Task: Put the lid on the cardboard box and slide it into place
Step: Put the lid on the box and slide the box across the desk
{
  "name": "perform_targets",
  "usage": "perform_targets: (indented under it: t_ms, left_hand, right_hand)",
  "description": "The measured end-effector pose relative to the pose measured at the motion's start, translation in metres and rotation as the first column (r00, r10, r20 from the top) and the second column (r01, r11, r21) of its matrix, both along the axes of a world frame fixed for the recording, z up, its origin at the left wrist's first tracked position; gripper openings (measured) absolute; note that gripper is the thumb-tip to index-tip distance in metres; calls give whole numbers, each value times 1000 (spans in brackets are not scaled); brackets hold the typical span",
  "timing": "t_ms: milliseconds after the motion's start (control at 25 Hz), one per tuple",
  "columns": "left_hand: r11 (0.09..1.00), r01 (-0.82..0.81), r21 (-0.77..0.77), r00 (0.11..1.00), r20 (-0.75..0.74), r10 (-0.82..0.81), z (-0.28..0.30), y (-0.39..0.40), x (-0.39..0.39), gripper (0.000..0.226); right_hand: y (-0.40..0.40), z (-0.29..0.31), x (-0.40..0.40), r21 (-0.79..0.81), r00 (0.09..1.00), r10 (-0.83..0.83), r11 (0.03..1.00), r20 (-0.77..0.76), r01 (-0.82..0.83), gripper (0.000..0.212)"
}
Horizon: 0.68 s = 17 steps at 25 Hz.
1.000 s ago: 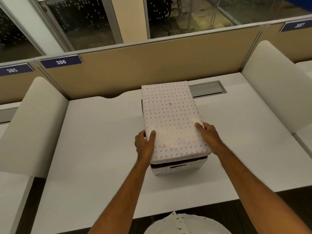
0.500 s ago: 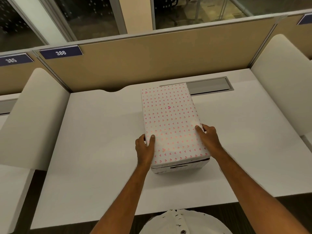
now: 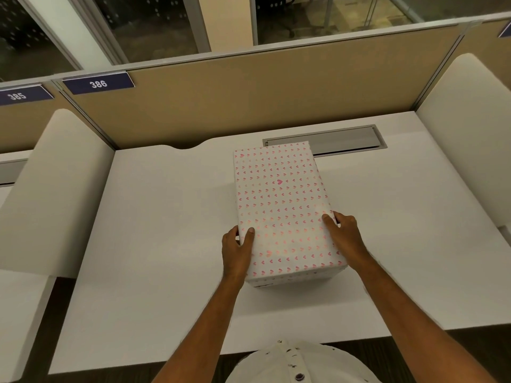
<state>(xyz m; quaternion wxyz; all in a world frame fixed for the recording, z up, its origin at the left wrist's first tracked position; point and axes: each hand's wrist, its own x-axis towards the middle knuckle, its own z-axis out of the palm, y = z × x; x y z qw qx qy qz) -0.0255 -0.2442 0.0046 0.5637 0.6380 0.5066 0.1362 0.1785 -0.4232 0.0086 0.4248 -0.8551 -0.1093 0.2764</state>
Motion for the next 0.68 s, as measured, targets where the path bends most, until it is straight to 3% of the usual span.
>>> perform_targets:
  t_ms: [160, 400, 680]
  left_hand:
    - [1000, -1, -22, 1000, -17, 1, -5, -1, 0, 52]
    - [999, 0, -38, 1000, -11, -1, -2, -1, 6, 81]
    - [966, 210, 154, 977, -72, -201, 13, 30, 41, 85]
  right_hand:
    - [-1, -11, 2, -50, 1000, 10, 999, 19, -9, 63]
    - [4, -8, 1, -136, 998, 36, 990, 52, -28, 64]
    - [29, 3, 14, -138, 957, 214, 972, 195, -189, 70]
